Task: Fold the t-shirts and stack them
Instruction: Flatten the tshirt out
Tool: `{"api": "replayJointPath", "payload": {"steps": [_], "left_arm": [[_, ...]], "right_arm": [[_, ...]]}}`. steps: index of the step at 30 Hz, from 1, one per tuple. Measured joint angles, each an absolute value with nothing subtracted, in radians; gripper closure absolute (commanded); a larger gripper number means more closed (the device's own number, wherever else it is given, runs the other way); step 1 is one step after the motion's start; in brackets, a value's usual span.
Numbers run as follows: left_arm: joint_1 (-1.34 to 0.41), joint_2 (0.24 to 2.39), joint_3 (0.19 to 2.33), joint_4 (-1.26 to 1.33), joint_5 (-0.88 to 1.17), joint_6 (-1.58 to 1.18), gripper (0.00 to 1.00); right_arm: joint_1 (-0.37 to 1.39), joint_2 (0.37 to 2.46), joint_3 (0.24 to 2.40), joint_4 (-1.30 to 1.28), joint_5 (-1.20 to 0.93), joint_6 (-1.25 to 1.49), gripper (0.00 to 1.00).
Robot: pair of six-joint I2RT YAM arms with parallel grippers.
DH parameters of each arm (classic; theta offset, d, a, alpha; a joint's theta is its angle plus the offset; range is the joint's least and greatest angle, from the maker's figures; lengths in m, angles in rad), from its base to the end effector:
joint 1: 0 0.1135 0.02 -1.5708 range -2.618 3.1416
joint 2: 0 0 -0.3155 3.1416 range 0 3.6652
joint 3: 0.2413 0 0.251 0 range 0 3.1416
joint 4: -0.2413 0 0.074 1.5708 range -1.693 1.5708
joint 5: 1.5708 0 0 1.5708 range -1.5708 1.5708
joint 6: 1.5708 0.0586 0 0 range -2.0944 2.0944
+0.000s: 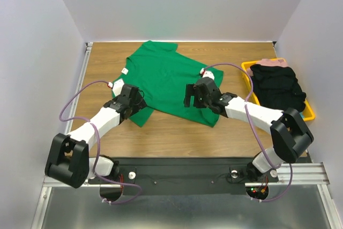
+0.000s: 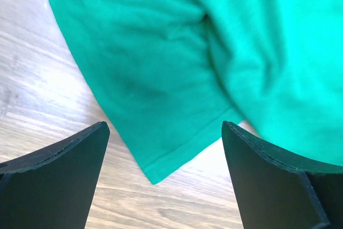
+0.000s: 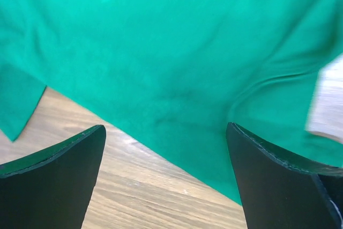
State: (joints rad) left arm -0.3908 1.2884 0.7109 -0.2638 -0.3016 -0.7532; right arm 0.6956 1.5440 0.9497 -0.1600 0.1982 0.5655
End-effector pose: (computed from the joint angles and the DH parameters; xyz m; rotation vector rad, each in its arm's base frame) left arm 0.2430 -0.0813 0.2368 -0.5616 2.3034 -0.1868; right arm 0.2706 0.2109 0.2521 -0.0517 2.3419 0.4089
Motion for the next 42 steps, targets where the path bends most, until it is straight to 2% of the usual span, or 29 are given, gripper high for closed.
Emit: {"api": "replayJointPath", "payload": {"steps": [6, 13, 23, 27, 33, 38, 42], "left_arm": [[-0.391, 1.251, 0.679, -0.224, -0.303, -0.753, 0.02], [-0.391, 1.326, 0.650, -0.167, -0.284, -0.752, 0.02], [-0.391, 1.464, 0.707, -0.141, -0.355, -0.757, 0.02], [-0.383, 1.472, 0.715, -0.141, -0.363, -0.766, 0.02], [-0.353, 1.472, 0.715, -0.139, -0.364, -0.770, 0.02], [-0.343, 1.470, 0.715, -0.139, -0.363, -0.771, 0.02], [-0.338, 1.420, 0.691, -0.163, -0.332, -0.769, 0.02]], "right_arm": [[0.695, 1.566, 1.007, -0.258, 0.298, 0.565, 0.00], [0.695, 1.698, 1.030, -0.429, 0.437, 0.558, 0.00], [0.678, 1.701, 1.030, -0.555, 0.599, 0.572, 0.00], [0.594, 1.645, 0.994, -0.575, 0.612, 0.581, 0.00], [0.373, 1.520, 0.916, -0.624, 0.628, 0.606, 0.00], [0.347, 1.382, 0.916, -0.644, 0.618, 0.606, 0.00], [0.346, 1.306, 0.922, -0.642, 0.520, 0.595, 0.00]]}}
